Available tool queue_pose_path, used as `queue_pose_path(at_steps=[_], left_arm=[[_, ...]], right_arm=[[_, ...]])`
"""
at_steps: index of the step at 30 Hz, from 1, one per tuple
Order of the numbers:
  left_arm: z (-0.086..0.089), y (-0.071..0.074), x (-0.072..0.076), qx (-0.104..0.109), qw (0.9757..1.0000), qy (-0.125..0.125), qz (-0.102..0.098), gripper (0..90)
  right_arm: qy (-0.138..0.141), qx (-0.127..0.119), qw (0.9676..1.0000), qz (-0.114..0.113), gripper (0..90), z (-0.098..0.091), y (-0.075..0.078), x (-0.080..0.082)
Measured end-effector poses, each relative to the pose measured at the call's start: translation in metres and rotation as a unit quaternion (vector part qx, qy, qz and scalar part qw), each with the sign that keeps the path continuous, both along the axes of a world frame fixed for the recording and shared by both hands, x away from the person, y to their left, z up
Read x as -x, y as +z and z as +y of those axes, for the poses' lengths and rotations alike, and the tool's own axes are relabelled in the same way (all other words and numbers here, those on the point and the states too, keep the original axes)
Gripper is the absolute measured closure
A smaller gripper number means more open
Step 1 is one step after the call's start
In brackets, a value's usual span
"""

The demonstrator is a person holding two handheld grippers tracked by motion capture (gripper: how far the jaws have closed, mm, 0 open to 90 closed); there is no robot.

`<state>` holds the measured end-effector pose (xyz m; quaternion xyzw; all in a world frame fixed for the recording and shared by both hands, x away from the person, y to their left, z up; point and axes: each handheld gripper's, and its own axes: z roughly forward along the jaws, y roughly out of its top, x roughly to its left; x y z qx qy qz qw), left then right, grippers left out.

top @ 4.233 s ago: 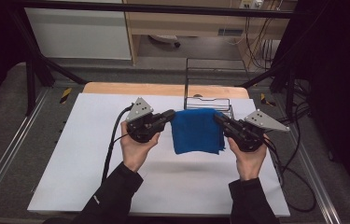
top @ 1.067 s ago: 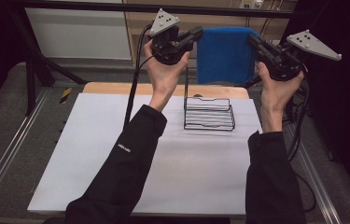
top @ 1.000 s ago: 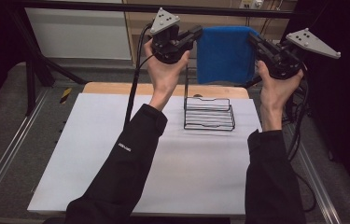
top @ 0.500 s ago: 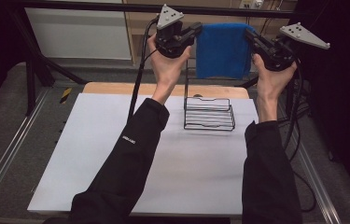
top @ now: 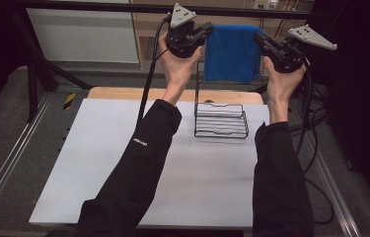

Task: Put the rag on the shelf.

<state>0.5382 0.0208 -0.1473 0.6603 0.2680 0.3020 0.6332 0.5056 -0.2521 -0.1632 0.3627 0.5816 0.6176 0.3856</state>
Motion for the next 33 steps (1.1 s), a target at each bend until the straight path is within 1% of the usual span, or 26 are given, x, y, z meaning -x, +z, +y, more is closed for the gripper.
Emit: queue_pose_path(at_steps=[2, 3, 5, 8, 14, 18, 21, 24, 25, 27, 30, 33], left_arm=[[-0.001, -0.004, -0.001, -0.003, 1.0000, -0.002, 0.000, 87.6], [-0.001, -0.006, -0.002, -0.009, 1.0000, -0.001, 0.002, 87.6], [-0.002, -0.011, -0.003, -0.013, 0.9999, -0.005, 0.006, 87.6], [-0.001, -0.021, -0.002, -0.018, 0.9998, -0.009, 0.009, 87.6], [-0.001, -0.041, -0.001, -0.031, 0.9992, -0.019, 0.020, 87.6], [-0.002, -0.050, 0.002, -0.045, 0.9985, -0.021, 0.023, 87.6], [-0.003, -0.056, 0.002, -0.055, 0.9978, -0.022, 0.029, 87.6], [-0.005, -0.063, 0.001, -0.064, 0.9972, -0.019, 0.032, 87.6], [-0.004, -0.065, 0.001, -0.066, 0.9971, -0.014, 0.034, 87.6], [-0.005, -0.068, 0.000, -0.071, 0.9969, -0.009, 0.032, 87.6], [-0.004, -0.071, 0.000, -0.077, 0.9966, -0.011, 0.029, 87.6], [-0.003, -0.070, 0.000, -0.074, 0.9967, -0.013, 0.029, 87.6]], right_arm=[[0.000, 0.000, 1.0000, 0.001, 83.9, -0.001, -0.003, -0.003], [0.001, -0.002, 1.0000, 0.004, 83.9, -0.002, -0.004, -0.004], [0.000, 0.003, 0.9999, 0.011, 83.8, -0.002, -0.010, -0.006], [0.003, 0.004, 0.9998, 0.021, 83.8, -0.003, -0.019, -0.007], [0.007, 0.021, 0.9990, 0.038, 83.7, -0.006, -0.032, -0.004], [0.010, 0.032, 0.9981, 0.051, 83.5, -0.008, -0.040, -0.004], [0.012, 0.041, 0.9973, 0.059, 83.3, -0.009, -0.047, -0.004], [0.012, 0.044, 0.9967, 0.067, 83.3, -0.009, -0.055, -0.005], [0.011, 0.045, 0.9965, 0.070, 83.3, -0.009, -0.057, -0.006], [0.011, 0.050, 0.9959, 0.075, 83.3, -0.008, -0.062, -0.007], [0.013, 0.047, 0.9958, 0.078, 83.1, -0.008, -0.066, -0.008], [0.017, 0.043, 0.9960, 0.077, 83.0, -0.008, -0.067, -0.009]])
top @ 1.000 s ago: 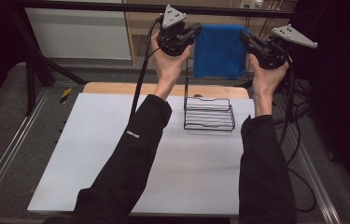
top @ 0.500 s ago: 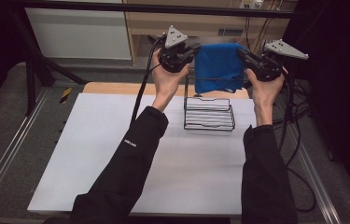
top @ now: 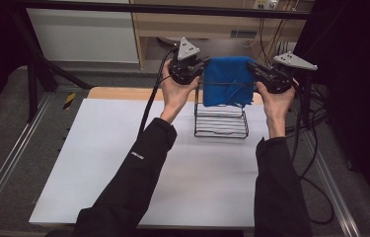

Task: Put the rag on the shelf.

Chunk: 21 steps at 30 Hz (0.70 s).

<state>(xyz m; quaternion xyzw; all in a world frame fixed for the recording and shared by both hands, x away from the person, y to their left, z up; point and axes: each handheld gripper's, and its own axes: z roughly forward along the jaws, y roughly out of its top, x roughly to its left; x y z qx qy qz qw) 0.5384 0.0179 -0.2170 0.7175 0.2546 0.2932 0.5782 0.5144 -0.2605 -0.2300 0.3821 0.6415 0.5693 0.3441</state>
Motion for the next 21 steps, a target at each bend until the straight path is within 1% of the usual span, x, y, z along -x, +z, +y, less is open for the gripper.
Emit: queue_pose_path(at_steps=[1, 4, 5, 7, 9, 11, 12, 13, 14, 16, 19, 21], left_arm=[[0.001, 0.001, 0.001, 0.003, 1.0000, -0.001, -0.003, 87.6], [0.001, 0.004, 0.002, 0.008, 1.0000, -0.004, -0.001, 87.6], [0.001, 0.005, 0.003, 0.012, 0.9999, -0.009, -0.002, 87.7], [0.002, 0.006, 0.006, 0.010, 0.9998, -0.015, -0.010, 87.6], [0.005, 0.009, 0.010, 0.017, 0.9996, -0.016, -0.015, 87.6], [0.008, 0.015, 0.013, 0.028, 0.9992, -0.017, -0.024, 87.6], [0.009, 0.018, 0.014, 0.028, 0.9991, -0.016, -0.029, 87.6], [0.009, 0.020, 0.015, 0.029, 0.9990, -0.016, -0.029, 87.6], [0.010, 0.020, 0.015, 0.025, 0.9991, -0.014, -0.030, 87.6], [0.008, 0.017, 0.016, 0.010, 0.9996, -0.012, -0.025, 87.6], [0.005, 0.003, 0.015, -0.009, 0.9997, -0.013, -0.017, 87.6], [0.001, -0.006, 0.013, -0.017, 0.9997, -0.014, -0.010, 87.6]], right_arm=[[0.001, -0.002, 1.0000, -0.001, 83.0, 0.000, 0.001, 0.000], [0.002, 0.003, 1.0000, -0.003, 83.0, 0.001, 0.004, 0.001], [0.002, 0.006, 1.0000, -0.003, 82.8, 0.001, 0.005, 0.001], [0.001, 0.011, 0.9999, -0.006, 82.6, 0.002, 0.005, 0.002], [0.006, 0.003, 0.9999, -0.009, 82.4, 0.000, 0.006, 0.003], [0.014, -0.013, 0.9997, -0.016, 82.3, -0.001, 0.008, 0.005], [0.018, -0.022, 0.9994, -0.020, 82.3, -0.001, 0.009, 0.006], [0.020, -0.027, 0.9991, -0.026, 82.3, 0.000, 0.011, 0.007], [0.019, -0.024, 0.9991, -0.029, 82.3, 0.001, 0.013, 0.007], [0.015, -0.011, 0.9995, -0.025, 82.4, 0.004, 0.013, 0.007], [0.009, 0.009, 0.9998, -0.013, 82.4, 0.004, 0.005, 0.005], [0.006, 0.015, 0.9999, -0.005, 82.5, 0.001, -0.002, 0.004]])
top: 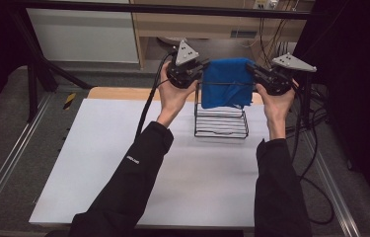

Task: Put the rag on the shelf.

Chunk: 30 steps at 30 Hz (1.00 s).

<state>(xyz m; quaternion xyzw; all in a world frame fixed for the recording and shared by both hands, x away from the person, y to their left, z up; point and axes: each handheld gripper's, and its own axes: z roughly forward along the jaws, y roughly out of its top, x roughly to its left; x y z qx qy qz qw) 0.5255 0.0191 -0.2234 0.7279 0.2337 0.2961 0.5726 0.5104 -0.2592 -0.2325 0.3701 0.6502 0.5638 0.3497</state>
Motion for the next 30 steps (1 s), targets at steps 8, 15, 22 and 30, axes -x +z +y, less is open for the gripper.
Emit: queue_pose_path(at_steps=[8, 15, 22, 30], left_arm=[[-0.006, -0.001, 0.000, 0.004, 0.9999, -0.010, -0.002, 87.6], [-0.002, 0.014, 0.009, 0.011, 0.9997, -0.017, -0.011, 87.6], [-0.001, 0.017, 0.015, 0.009, 0.9994, -0.030, -0.015, 87.7], [-0.004, 0.015, 0.017, 0.003, 0.9989, -0.047, -0.001, 87.6]], right_arm=[[0.004, -0.006, 1.0000, -0.004, 82.5, -0.011, -0.007, 0.003], [0.013, -0.015, 0.9995, -0.023, 82.5, -0.011, 0.009, 0.012], [0.017, -0.018, 0.9994, -0.026, 82.4, -0.014, 0.008, 0.019], [0.016, -0.014, 0.9995, -0.022, 82.4, -0.019, 0.006, 0.025]])
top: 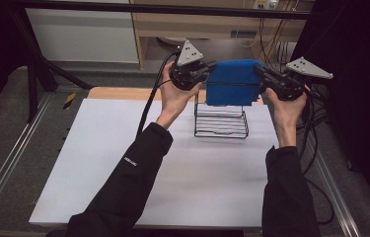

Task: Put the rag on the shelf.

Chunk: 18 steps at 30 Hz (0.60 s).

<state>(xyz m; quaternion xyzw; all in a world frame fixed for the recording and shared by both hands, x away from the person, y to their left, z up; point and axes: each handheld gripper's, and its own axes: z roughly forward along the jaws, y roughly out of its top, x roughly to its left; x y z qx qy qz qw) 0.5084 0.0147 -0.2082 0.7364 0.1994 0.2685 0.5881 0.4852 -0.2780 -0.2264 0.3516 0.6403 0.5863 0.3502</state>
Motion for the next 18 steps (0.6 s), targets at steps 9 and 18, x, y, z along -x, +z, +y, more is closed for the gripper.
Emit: queue_pose_path(at_steps=[9, 18], left_arm=[[0.002, -0.003, 0.014, -0.007, 0.9999, -0.013, 0.003, 87.6], [0.002, -0.009, 0.023, -0.034, 0.9992, -0.019, 0.012, 87.5]], right_arm=[[0.018, 0.011, 0.9996, 0.019, 81.9, -0.003, -0.003, 0.011], [0.029, 0.027, 0.9981, 0.047, 81.8, -0.001, -0.010, 0.017]])
